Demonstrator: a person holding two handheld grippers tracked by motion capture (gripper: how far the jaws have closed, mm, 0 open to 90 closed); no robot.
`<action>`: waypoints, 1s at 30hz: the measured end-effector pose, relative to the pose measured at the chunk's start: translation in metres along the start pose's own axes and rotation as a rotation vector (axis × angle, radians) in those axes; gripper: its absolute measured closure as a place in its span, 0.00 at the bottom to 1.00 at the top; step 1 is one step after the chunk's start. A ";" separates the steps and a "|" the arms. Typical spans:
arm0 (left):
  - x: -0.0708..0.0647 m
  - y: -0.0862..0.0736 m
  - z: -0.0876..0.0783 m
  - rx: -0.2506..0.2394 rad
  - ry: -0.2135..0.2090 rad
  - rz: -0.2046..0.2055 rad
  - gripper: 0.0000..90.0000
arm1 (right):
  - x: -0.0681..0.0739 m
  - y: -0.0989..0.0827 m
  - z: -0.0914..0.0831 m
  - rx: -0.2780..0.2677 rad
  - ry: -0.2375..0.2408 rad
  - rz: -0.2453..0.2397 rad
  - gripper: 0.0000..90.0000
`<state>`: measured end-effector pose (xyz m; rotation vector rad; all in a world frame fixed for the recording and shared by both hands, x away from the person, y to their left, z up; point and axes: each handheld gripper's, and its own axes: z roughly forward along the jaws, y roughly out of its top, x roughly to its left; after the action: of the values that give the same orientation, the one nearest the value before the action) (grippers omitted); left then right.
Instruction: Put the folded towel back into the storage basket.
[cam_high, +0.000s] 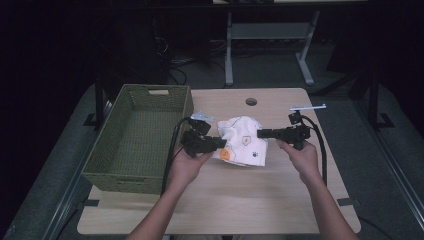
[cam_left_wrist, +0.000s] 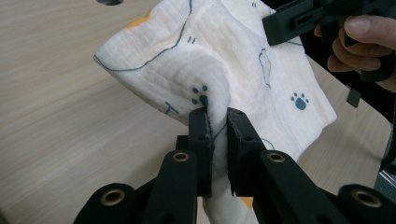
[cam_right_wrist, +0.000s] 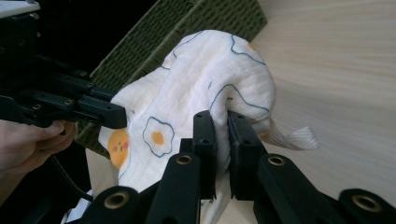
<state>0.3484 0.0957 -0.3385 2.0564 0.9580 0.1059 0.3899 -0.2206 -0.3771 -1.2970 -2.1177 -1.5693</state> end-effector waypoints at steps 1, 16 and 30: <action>0.003 0.002 -0.006 -0.002 -0.003 0.003 0.92 | 0.004 0.004 0.002 -0.001 0.004 -0.002 0.92; 0.022 0.004 -0.037 -0.053 -0.045 -0.028 0.91 | 0.026 0.024 0.021 -0.010 0.037 -0.015 0.92; 0.038 0.001 -0.057 -0.085 -0.095 -0.044 0.91 | 0.040 0.037 0.033 -0.011 0.058 -0.034 0.92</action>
<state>0.3536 0.1584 -0.3107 1.9440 0.9235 0.0250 0.4039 -0.1697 -0.3418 -1.2101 -2.1101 -1.6141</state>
